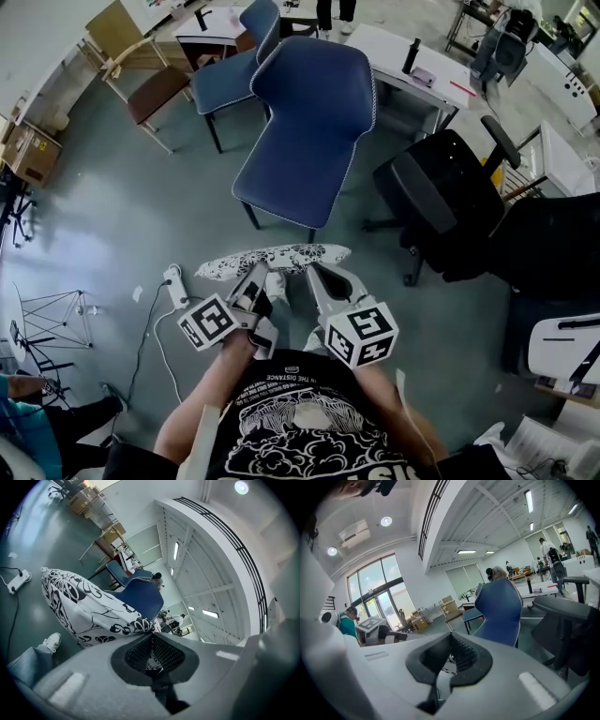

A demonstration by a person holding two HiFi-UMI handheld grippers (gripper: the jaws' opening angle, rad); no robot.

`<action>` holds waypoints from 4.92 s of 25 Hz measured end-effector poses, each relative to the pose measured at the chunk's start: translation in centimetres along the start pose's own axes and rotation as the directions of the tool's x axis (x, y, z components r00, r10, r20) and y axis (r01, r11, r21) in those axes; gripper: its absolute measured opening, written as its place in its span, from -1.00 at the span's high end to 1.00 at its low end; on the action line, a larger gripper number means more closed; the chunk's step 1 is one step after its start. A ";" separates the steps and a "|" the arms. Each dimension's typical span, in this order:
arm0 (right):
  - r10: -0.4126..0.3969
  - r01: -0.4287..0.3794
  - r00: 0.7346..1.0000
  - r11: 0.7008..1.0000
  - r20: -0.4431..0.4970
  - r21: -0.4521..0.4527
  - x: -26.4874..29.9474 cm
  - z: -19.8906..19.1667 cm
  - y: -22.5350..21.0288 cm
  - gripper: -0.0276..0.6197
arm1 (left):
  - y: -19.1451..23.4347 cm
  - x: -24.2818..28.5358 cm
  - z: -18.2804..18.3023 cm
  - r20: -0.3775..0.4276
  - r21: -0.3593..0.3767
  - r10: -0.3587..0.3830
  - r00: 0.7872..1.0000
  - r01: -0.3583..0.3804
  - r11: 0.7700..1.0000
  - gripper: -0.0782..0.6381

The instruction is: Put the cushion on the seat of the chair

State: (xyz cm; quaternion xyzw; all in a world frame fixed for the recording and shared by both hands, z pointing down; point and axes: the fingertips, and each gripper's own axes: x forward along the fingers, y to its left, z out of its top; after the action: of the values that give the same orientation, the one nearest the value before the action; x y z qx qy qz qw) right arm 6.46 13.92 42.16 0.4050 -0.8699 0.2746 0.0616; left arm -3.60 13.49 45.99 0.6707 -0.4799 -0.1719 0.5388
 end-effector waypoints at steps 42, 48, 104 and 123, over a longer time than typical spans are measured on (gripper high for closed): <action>-0.287 0.287 0.952 0.958 -0.106 -0.013 19.2 6.7 -6.5 0.93 | 5.1 21.0 14.8 -0.330 -0.113 -0.150 0.932 0.119 0.986 0.73; -0.304 0.304 0.949 0.953 -0.081 -0.009 19.9 7.7 -7.8 0.93 | 4.9 23.5 14.8 -0.348 -0.099 -0.154 0.925 0.127 0.987 0.73; -0.043 0.044 0.908 0.999 -0.418 -0.008 30.2 8.5 -30.1 0.93 | 15.6 51.3 14.3 -0.222 -0.193 0.168 0.961 -0.212 0.958 0.67; -0.048 0.051 0.929 0.999 -0.366 0.000 30.7 9.9 -28.7 0.93 | 11.3 47.2 14.1 -0.264 -0.101 0.090 0.960 -0.120 0.988 0.46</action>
State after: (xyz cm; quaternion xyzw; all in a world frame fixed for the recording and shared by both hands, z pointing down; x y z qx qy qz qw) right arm 8.41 -26.88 56.19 0.3687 -0.8314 0.3478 0.2276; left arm 3.33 -32.99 64.50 0.6285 -0.4298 -0.0815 0.6432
